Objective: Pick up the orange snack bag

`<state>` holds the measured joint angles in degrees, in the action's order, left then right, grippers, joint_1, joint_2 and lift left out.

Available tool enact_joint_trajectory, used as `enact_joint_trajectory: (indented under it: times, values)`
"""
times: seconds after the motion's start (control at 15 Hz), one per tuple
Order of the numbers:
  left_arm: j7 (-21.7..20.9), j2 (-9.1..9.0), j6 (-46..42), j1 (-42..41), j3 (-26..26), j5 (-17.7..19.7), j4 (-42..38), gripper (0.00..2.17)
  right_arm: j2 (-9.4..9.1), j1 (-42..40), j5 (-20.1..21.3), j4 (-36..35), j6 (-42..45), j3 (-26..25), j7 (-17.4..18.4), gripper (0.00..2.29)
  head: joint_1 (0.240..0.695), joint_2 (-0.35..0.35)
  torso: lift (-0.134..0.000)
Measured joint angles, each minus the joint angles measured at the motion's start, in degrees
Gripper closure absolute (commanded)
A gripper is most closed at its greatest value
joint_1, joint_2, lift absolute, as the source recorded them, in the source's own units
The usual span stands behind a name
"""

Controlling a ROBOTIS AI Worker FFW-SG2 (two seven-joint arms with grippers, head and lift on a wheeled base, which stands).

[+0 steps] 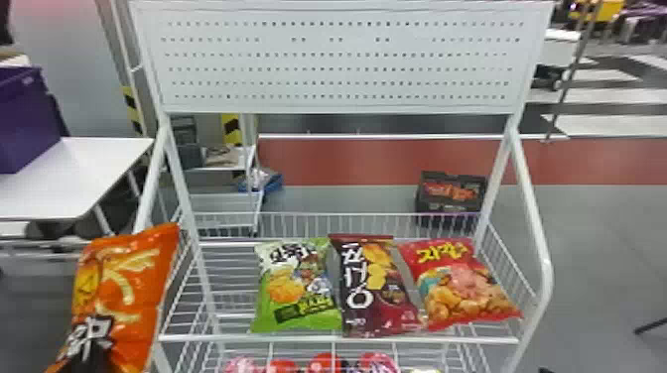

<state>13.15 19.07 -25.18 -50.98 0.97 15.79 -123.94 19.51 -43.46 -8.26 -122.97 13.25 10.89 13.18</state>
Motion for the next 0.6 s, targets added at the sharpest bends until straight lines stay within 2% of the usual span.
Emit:
enact_joint_trajectory:
  times: [0.6]
  values:
    - [-0.1, 0.0, 0.0, 0.0, -0.1, -0.2, 0.0, 1.33, 0.06, -0.3, 0.0, -0.3, 0.1, -0.1, 0.0, 0.15, 0.499, 0.0, 0.0]
